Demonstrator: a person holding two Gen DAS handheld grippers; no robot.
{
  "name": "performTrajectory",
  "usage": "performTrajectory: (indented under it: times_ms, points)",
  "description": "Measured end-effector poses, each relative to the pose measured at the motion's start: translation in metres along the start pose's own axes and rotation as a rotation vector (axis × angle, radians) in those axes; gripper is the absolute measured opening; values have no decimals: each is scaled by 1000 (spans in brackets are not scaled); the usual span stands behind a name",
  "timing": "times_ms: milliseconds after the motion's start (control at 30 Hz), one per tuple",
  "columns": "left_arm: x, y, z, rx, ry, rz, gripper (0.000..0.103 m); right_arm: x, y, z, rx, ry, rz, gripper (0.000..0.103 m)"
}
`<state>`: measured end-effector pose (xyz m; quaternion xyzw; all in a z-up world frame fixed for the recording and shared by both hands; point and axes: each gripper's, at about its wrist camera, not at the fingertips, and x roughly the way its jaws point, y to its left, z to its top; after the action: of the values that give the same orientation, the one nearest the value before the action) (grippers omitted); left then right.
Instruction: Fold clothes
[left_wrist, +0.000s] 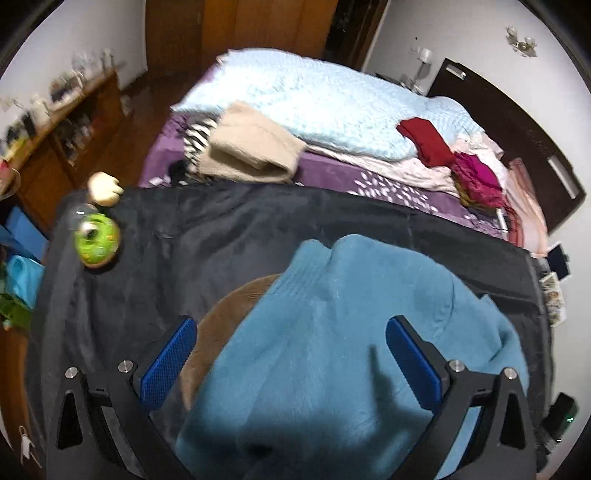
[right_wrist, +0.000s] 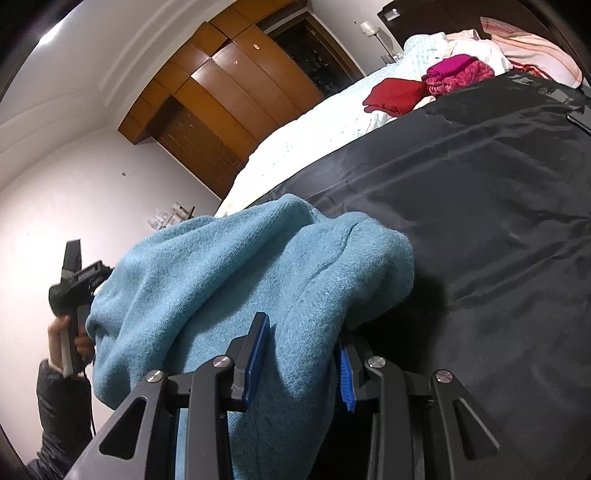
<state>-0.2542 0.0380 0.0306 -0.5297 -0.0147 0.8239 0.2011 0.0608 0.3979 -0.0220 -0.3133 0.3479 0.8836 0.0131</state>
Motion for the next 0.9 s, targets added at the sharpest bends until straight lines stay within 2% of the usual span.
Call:
performTrajectory:
  times_ms: [133, 233, 267, 333, 367, 400, 433, 500, 600, 800, 900]
  points:
    - [20, 2, 11, -21, 103, -82, 103, 0, -1, 0, 3, 3, 1, 36]
    - [29, -5, 10, 4, 138, -107, 102, 1, -1, 0, -2, 4, -1, 36]
    - [30, -8, 9, 14, 140, -103, 98, 1, -1, 0, -4, 3, -2, 36]
    - [33, -12, 7, 19, 158, -106, 74, 1, 0, 0, -7, 2, -4, 36]
    - [35, -13, 7, 21, 172, -113, 51, 1, 0, 0, -7, 1, -5, 36]
    - [36, -15, 5, 19, 183, -117, 40, 1, 0, 0, -6, -1, -5, 36]
    - [36, -16, 3, 19, 182, -115, 36, 0, 0, 0, -7, -3, -6, 36]
    - [29, -17, -1, 26, 156, -106, 21, -1, 1, 0, -13, -10, -10, 36]
    - [6, -19, -9, 29, 88, -108, 16, -5, 5, 0, -26, -30, -19, 36]
    - [-58, -17, -27, 52, -52, -152, 16, -16, 7, 0, -28, -70, 7, 36]
    - [-89, -20, -42, 73, -96, -166, 16, -23, 9, 0, -22, -86, 33, 36]
